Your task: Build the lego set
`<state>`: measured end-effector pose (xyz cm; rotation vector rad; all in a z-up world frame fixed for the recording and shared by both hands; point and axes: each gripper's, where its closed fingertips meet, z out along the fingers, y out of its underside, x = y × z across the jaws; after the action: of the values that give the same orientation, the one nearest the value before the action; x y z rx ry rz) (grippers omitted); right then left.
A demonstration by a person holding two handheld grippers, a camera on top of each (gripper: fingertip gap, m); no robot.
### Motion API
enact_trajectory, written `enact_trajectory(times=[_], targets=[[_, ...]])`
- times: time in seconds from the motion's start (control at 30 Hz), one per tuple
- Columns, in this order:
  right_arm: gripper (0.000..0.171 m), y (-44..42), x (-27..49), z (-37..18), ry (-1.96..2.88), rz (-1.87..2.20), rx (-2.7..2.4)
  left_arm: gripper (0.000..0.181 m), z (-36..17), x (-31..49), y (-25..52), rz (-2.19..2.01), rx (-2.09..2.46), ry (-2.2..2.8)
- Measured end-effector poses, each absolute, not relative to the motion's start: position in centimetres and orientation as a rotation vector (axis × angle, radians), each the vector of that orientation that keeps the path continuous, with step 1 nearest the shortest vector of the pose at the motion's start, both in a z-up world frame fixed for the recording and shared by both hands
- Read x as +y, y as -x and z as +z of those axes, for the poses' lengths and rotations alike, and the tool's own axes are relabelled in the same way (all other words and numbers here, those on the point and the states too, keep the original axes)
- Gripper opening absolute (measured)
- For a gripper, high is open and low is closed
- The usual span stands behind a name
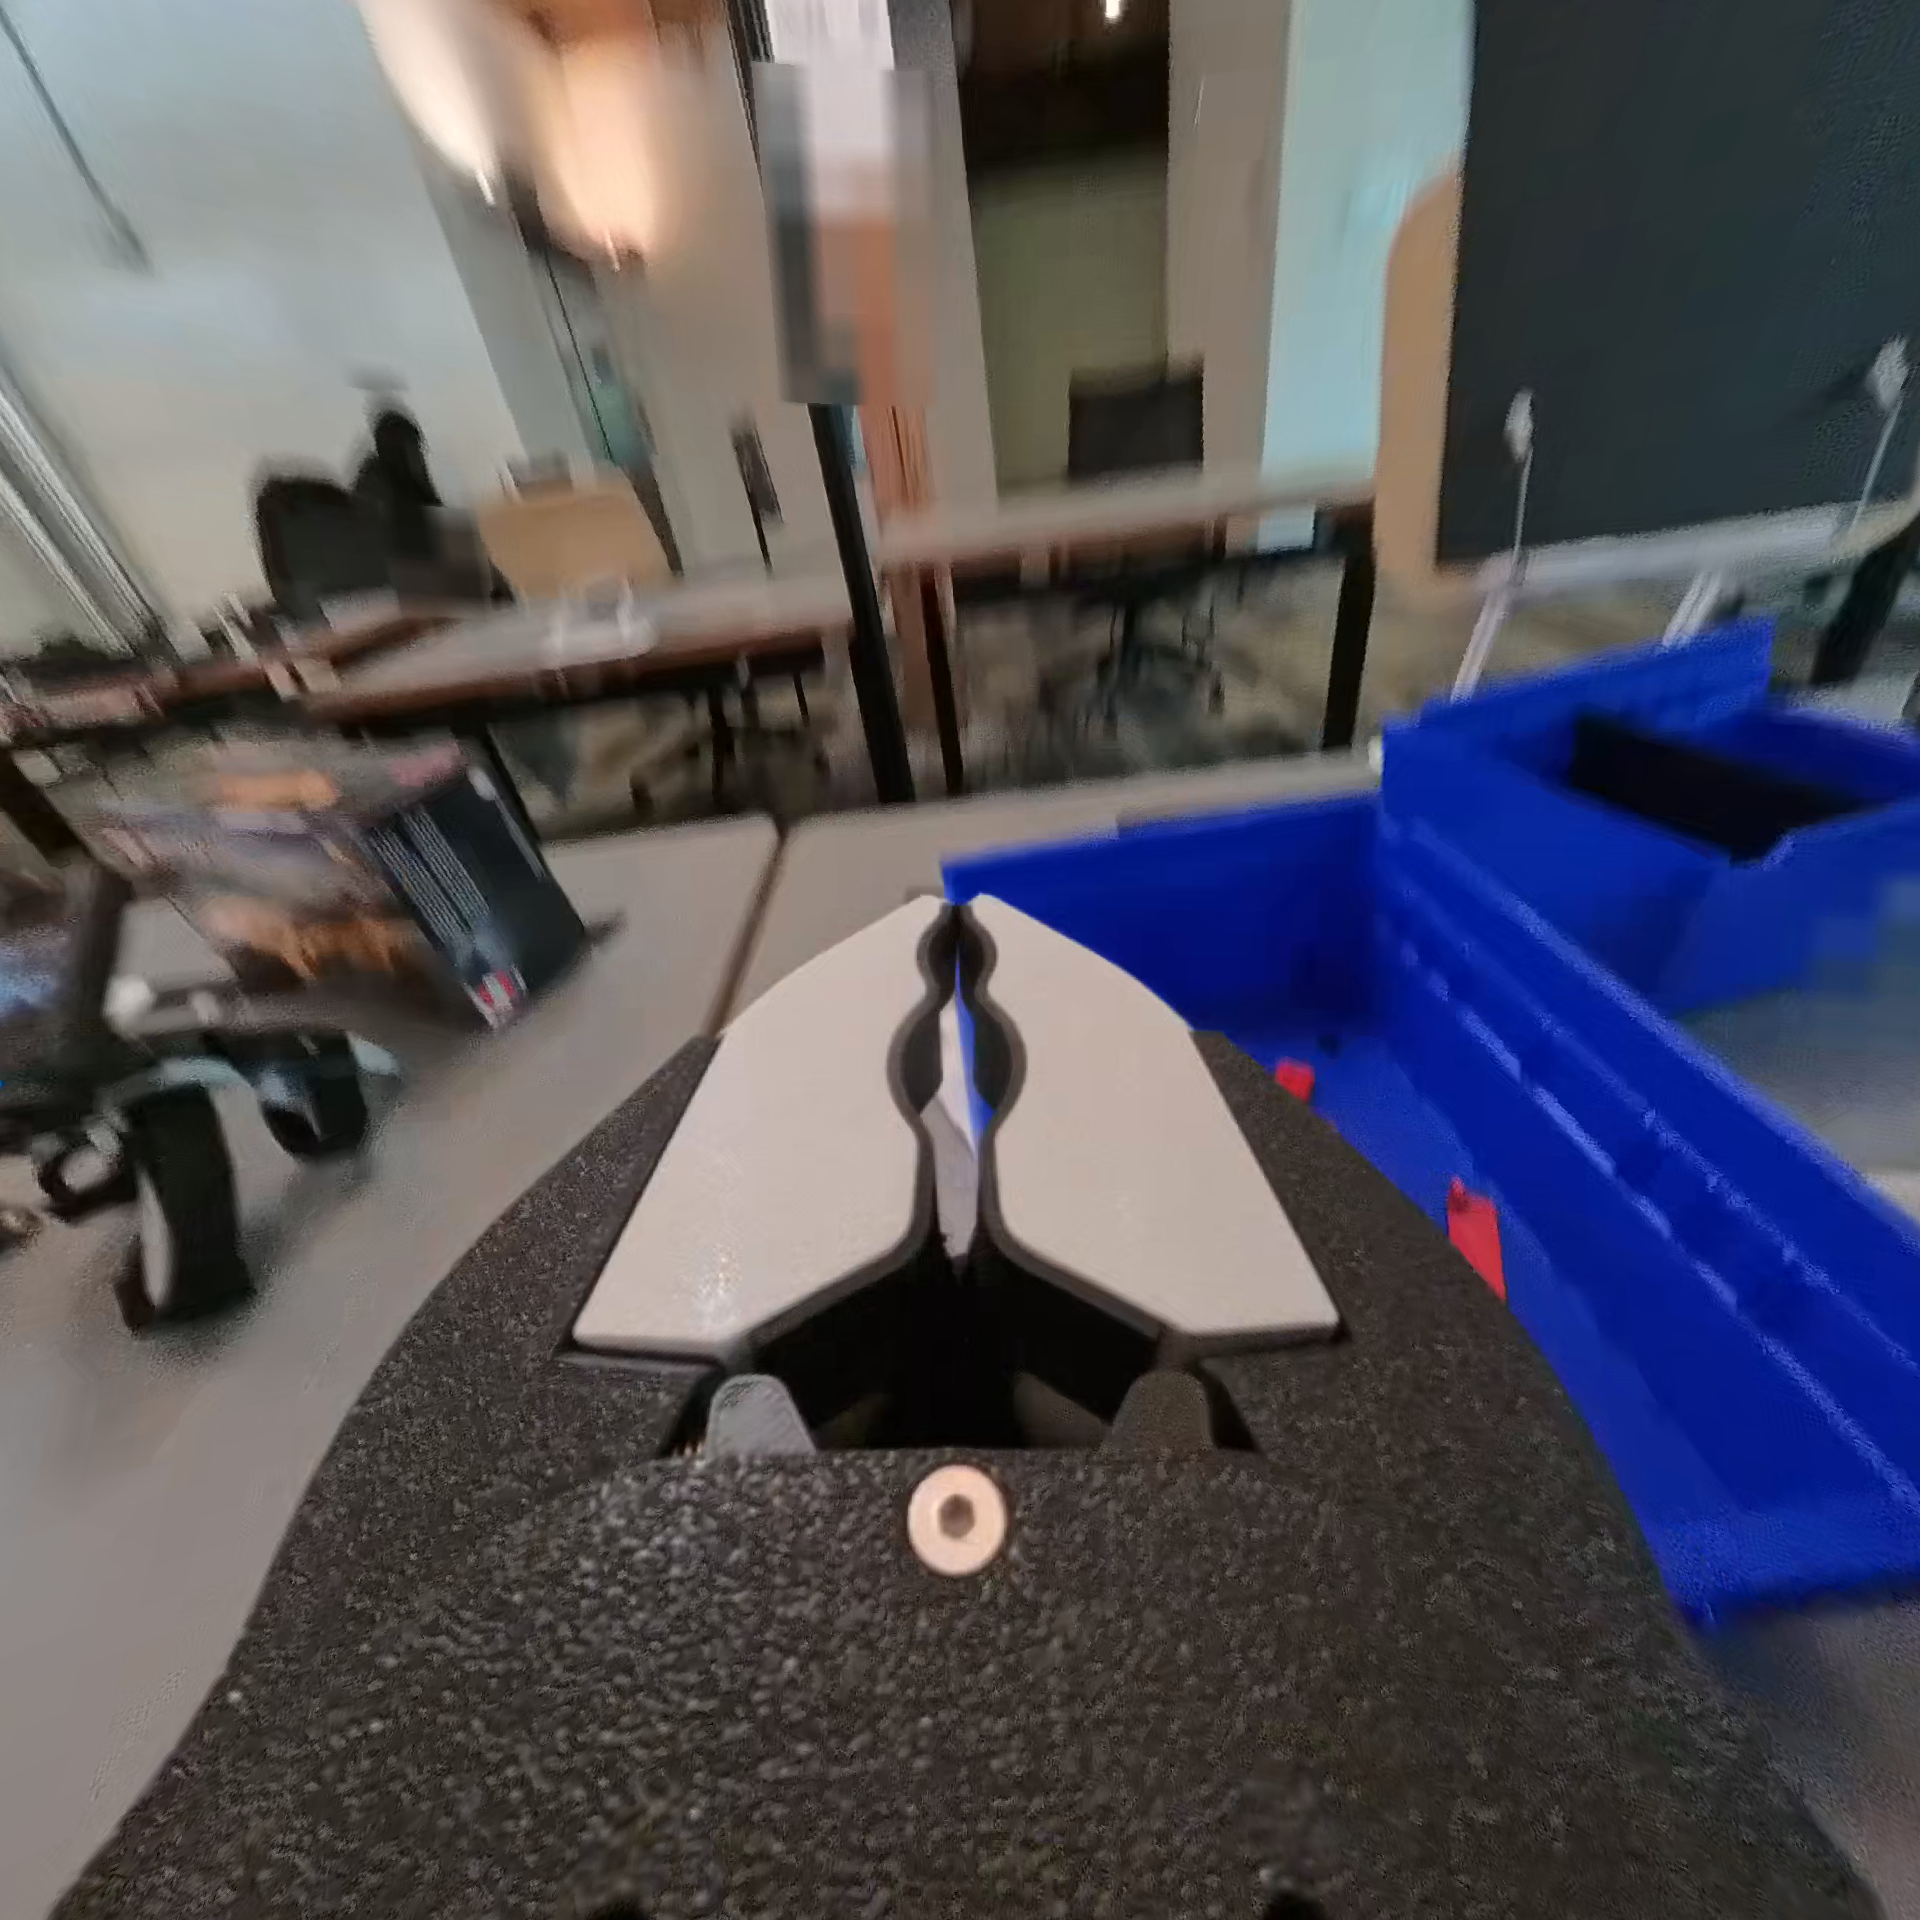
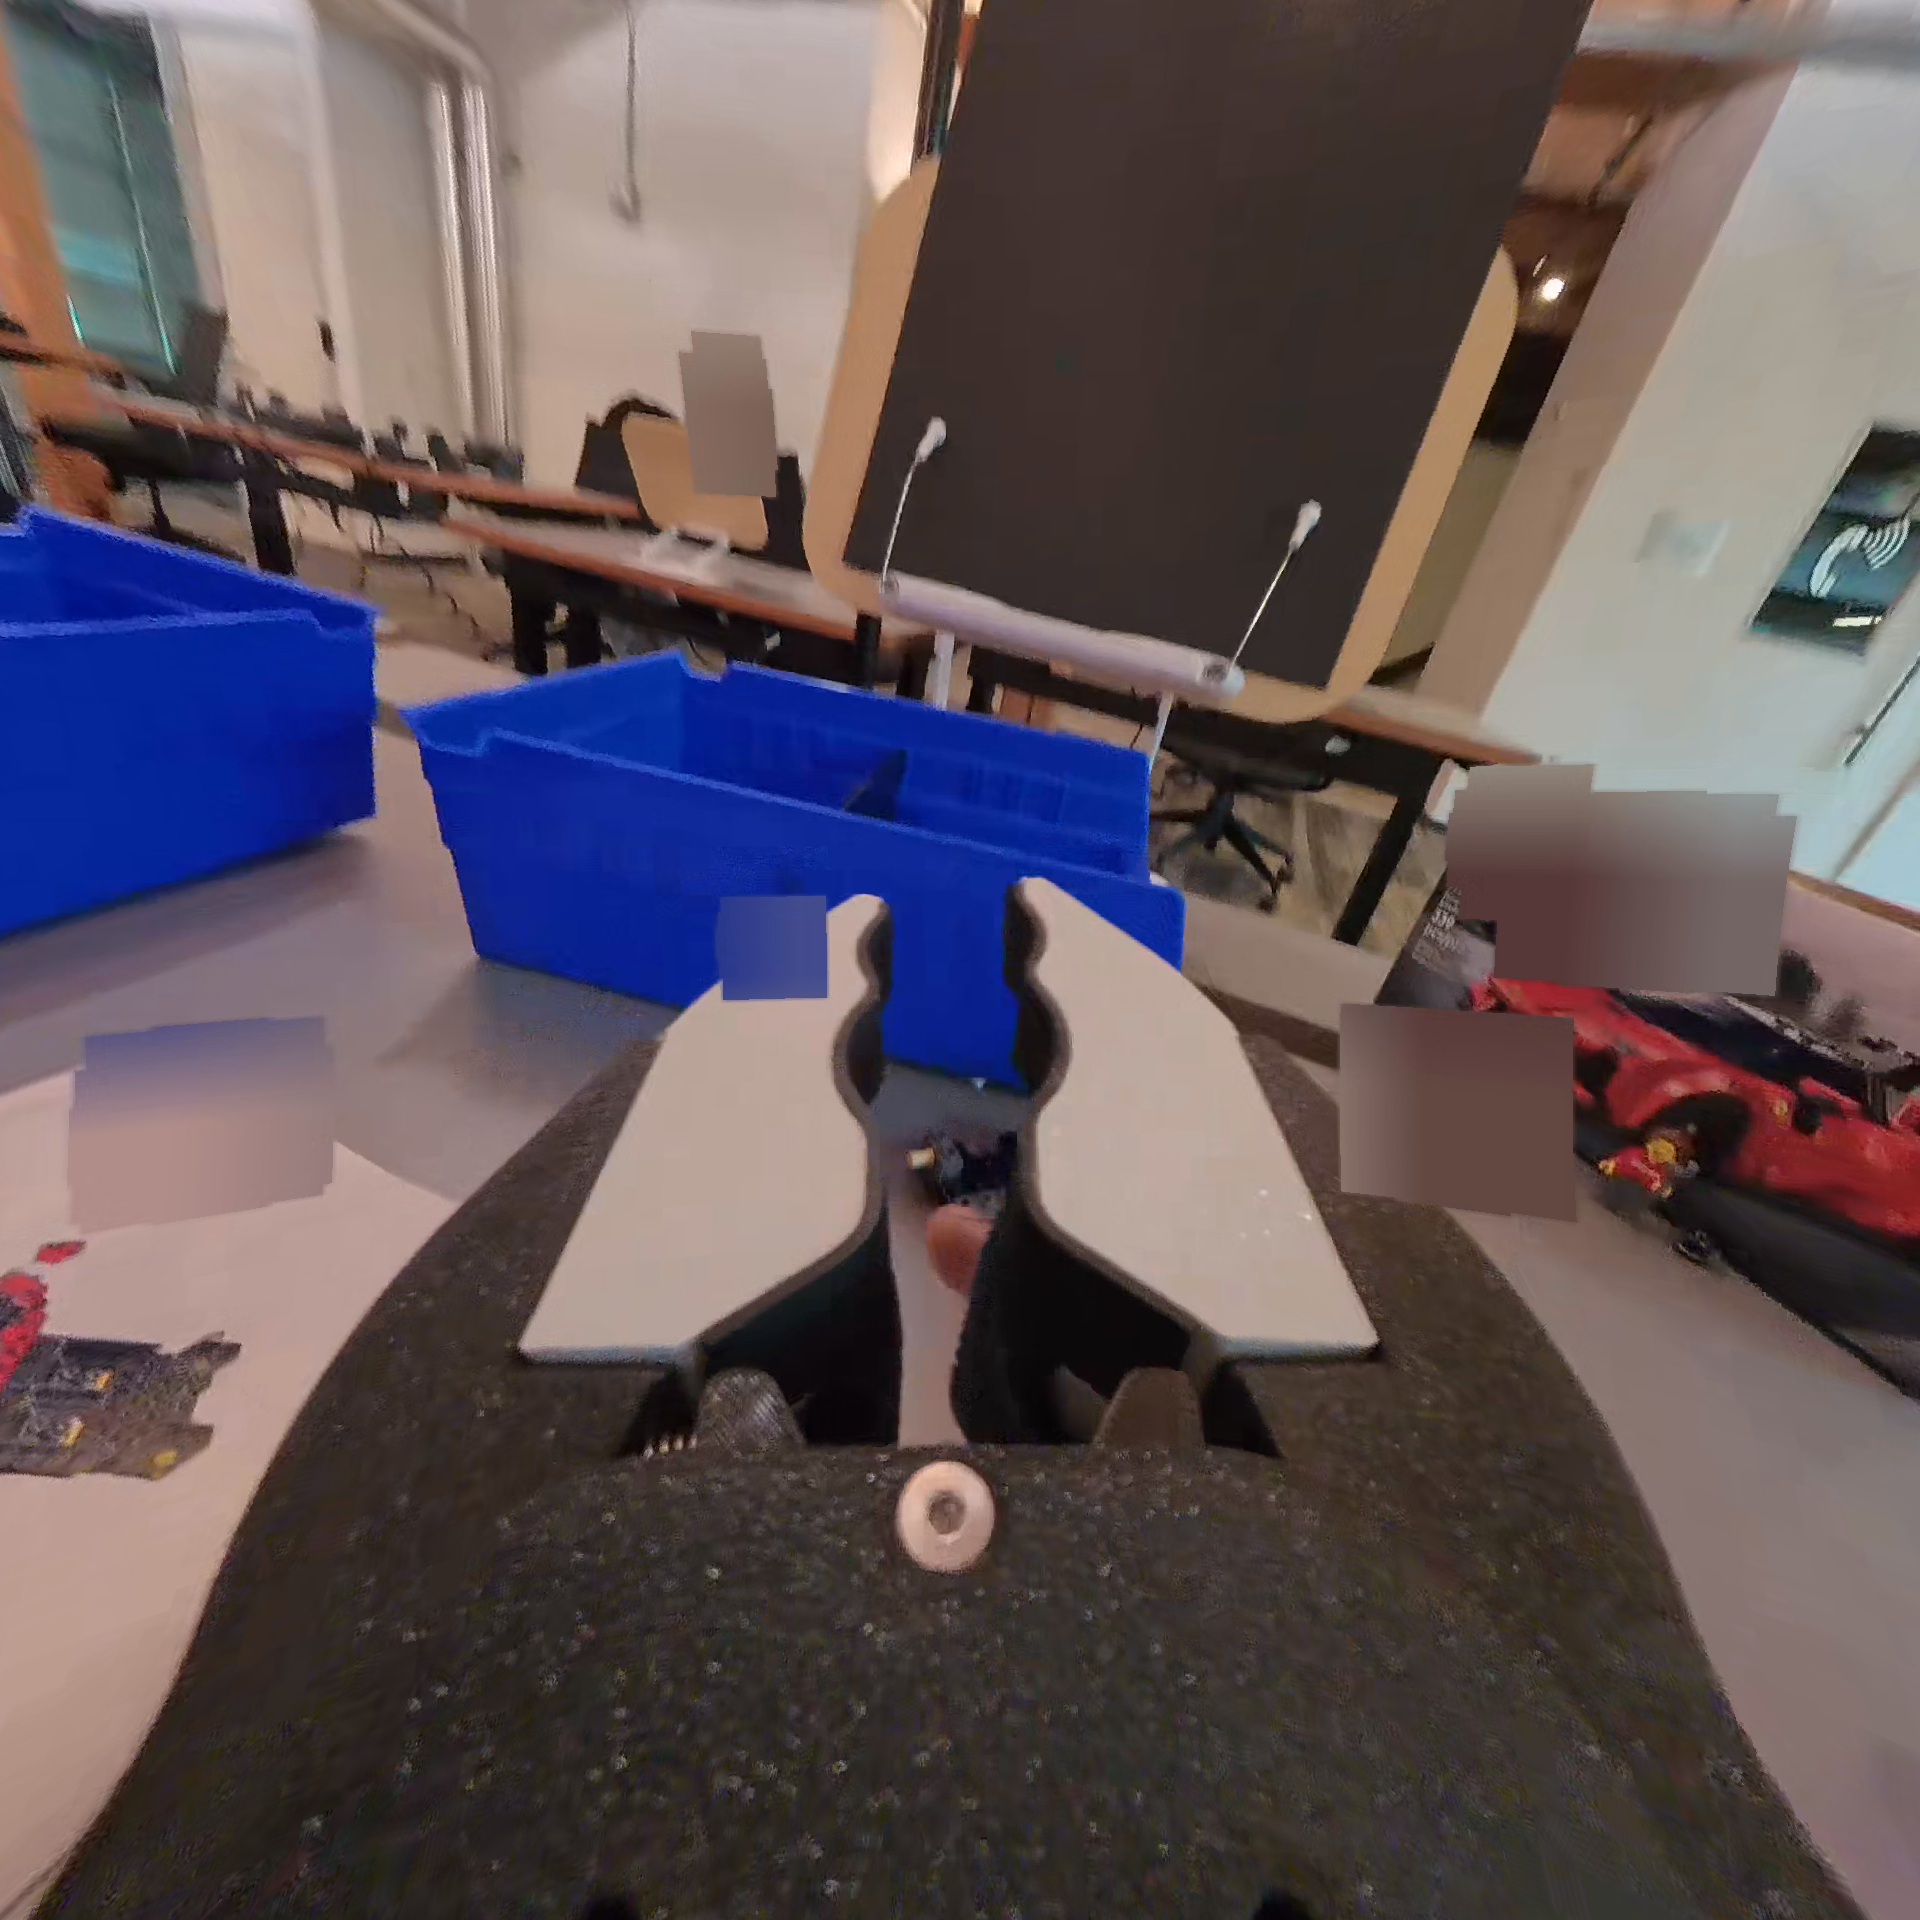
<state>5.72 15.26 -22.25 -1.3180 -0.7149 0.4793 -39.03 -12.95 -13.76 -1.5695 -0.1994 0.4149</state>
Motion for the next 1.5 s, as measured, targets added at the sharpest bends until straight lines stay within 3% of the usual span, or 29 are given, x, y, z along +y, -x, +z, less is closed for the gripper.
enact_trajectory(times=[0.1, 0.67, 1.03, 1.5], targets=[[0.0, -5.4, 15.2, -23.1, 1.364, 0.446, -0.769, 0.0, -17.4, -10.7, 38.2, 0.302, -0.173, 1.781], [0.0, -4.3, 14.9, -24.5, 1.386, 0.402, -0.879, 0.0, -18.0, -11.2, 38.3, 0.361, -0.175, 1.844], [0.0, -4.6, 15.4, -24.4, 1.384, 0.423, -0.822, 0.0, -11.9, -14.6, 39.7, 0.261, -0.308, 1.375], [0.0, -7.3, 17.4, -23.4, 1.352, 0.378, -0.644, 0.002, -8.5, -14.7, 37.8, 0.123, -0.257, 1.131]])
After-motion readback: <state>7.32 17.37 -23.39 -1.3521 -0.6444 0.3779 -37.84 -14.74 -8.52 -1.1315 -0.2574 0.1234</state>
